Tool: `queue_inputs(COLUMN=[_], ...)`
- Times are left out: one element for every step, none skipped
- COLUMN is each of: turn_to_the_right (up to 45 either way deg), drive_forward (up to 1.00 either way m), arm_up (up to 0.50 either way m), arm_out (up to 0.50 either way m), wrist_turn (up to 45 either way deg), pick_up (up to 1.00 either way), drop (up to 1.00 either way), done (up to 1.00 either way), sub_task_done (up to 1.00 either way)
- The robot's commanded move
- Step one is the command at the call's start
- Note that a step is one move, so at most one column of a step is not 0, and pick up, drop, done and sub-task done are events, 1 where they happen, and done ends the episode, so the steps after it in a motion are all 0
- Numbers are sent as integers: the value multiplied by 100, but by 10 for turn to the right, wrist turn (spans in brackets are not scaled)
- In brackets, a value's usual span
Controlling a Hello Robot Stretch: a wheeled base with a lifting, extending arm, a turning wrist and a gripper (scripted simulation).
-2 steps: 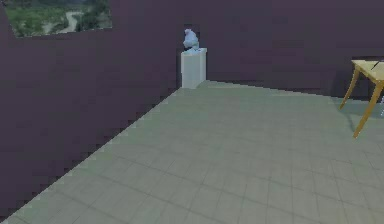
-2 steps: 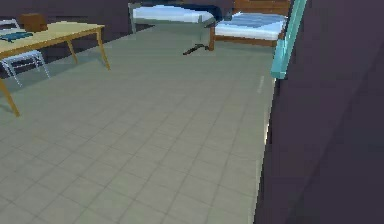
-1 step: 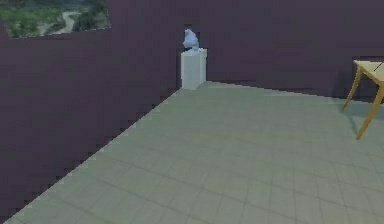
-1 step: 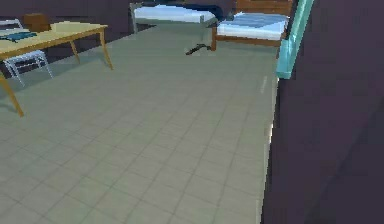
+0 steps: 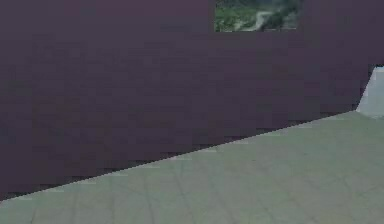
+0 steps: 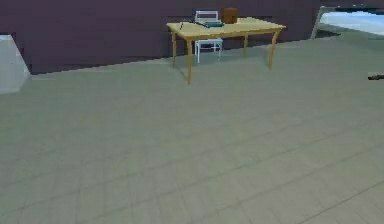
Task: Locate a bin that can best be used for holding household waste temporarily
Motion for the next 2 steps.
queue_inputs(turn_to_the_right=[-300,0], drive_forward=[0,15], arm_up=[0,0], arm_out=[0,0], wrist_turn=[0,0], pick_up=[0,0], drop=[0,0], done=[0,0], sub_task_done=[0,0])
